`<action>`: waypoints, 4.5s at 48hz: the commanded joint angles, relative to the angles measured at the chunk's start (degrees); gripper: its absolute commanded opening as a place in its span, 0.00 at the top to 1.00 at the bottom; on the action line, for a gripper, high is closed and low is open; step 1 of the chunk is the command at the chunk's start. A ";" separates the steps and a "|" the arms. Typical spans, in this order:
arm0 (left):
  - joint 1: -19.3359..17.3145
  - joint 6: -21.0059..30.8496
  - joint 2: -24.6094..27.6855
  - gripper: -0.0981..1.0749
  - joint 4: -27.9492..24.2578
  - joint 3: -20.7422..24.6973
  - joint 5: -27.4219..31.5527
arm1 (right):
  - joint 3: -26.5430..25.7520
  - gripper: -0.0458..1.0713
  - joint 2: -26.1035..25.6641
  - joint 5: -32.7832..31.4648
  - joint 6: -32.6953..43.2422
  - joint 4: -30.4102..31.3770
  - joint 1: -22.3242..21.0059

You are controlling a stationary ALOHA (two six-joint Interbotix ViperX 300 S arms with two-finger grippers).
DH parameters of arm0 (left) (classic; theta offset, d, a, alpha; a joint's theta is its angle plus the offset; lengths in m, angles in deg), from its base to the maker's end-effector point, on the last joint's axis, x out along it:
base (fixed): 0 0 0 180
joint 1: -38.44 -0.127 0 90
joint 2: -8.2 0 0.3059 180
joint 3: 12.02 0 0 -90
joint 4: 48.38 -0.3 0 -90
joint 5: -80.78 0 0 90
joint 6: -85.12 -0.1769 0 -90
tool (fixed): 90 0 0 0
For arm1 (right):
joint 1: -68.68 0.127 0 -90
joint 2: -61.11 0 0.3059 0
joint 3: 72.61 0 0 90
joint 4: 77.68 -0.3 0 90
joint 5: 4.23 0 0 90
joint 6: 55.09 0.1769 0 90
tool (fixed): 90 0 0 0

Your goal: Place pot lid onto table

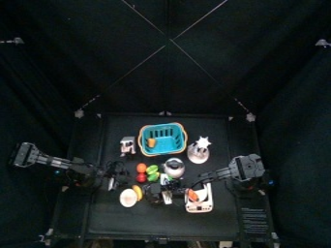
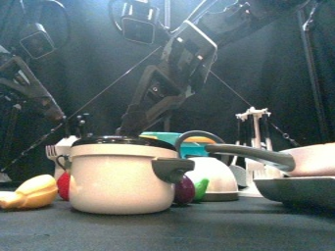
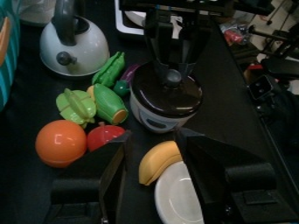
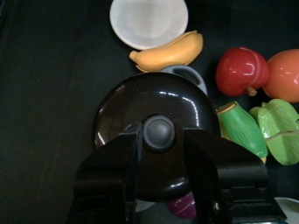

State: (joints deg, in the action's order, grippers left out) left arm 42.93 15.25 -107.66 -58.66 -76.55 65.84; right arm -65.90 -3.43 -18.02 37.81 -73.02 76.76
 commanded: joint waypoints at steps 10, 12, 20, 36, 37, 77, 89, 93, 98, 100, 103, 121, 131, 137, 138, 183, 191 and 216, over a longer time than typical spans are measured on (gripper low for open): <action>-0.26 -0.18 0.09 0.21 0.00 0.70 -0.26 | -0.88 0.38 -1.23 0.18 -0.18 -0.70 0.00; -0.35 -0.18 0.09 0.21 -0.09 0.70 -0.26 | -0.97 0.38 -1.23 0.18 -0.26 -0.53 -0.09; -0.35 -0.09 0.09 0.21 0.09 0.62 -0.26 | -1.14 0.38 -1.93 0.18 -0.26 -0.44 0.00; -0.35 0.00 0.09 0.21 0.88 0.62 -0.18 | -0.44 0.38 -4.83 0.18 -0.26 -0.26 -0.09; -0.35 -0.09 0.09 0.21 0.88 0.62 -0.18 | -0.53 0.38 -5.01 0.18 -0.26 -0.26 -0.09; -0.35 -0.09 0.00 0.21 0.88 0.62 -0.18 | 2.90 0.38 -12.74 -5.01 -0.18 1.76 -2.37; -0.35 -0.09 0.00 0.21 0.88 0.62 -0.26 | 8.00 0.38 -19.25 -5.98 0.00 1.67 -5.01; -0.35 -0.09 0.09 0.21 0.88 0.53 -0.18 | 9.58 0.38 -20.65 -5.54 0.00 1.76 -6.06; -0.35 -0.09 0.09 0.21 0.88 0.62 -0.18 | 11.16 0.38 -21.36 -5.45 0.00 1.76 -7.73; -0.35 -0.09 0.00 0.21 0.88 0.53 -0.18 | 11.43 0.38 -21.45 -5.36 0.00 1.67 -8.17; -0.35 -0.09 0.09 0.21 0.88 0.53 -0.18 | 11.60 0.38 -21.45 -5.10 -0.18 1.76 -8.44; -0.35 -0.09 0.00 0.21 0.79 0.35 -0.18 | 8.70 0.38 -15.73 4.04 -0.53 2.29 -9.76; -0.09 -0.09 -2.99 0.21 0.88 -1.05 2.37 | 2.64 0.38 -10.72 5.45 -0.35 2.29 -10.99; -0.44 0.26 -5.98 0.21 0.88 -2.29 2.99 | 0.62 0.38 -8.96 4.75 -0.35 2.29 -12.04; -0.35 0.26 -6.42 0.21 0.88 -2.46 2.99 | 0.44 0.38 -8.88 4.75 -0.35 2.29 -12.30; -0.53 0.09 -8.17 0.21 2.72 -3.25 2.81 | -0.35 0.16 -3.78 5.01 -0.26 2.20 -15.21; -0.44 0.18 -8.17 0.21 2.72 -3.25 2.81 | -0.35 0.08 -4.31 5.01 -0.26 2.11 -15.29; -0.70 0.26 -8.17 0.21 2.99 -3.60 2.72 | 8.35 0.07 -13.80 5.71 -0.35 2.29 -14.15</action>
State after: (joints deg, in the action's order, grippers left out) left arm 42.40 15.33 -115.92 -55.76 -80.86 69.00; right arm -58.43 -14.06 -13.37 37.28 -70.82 62.79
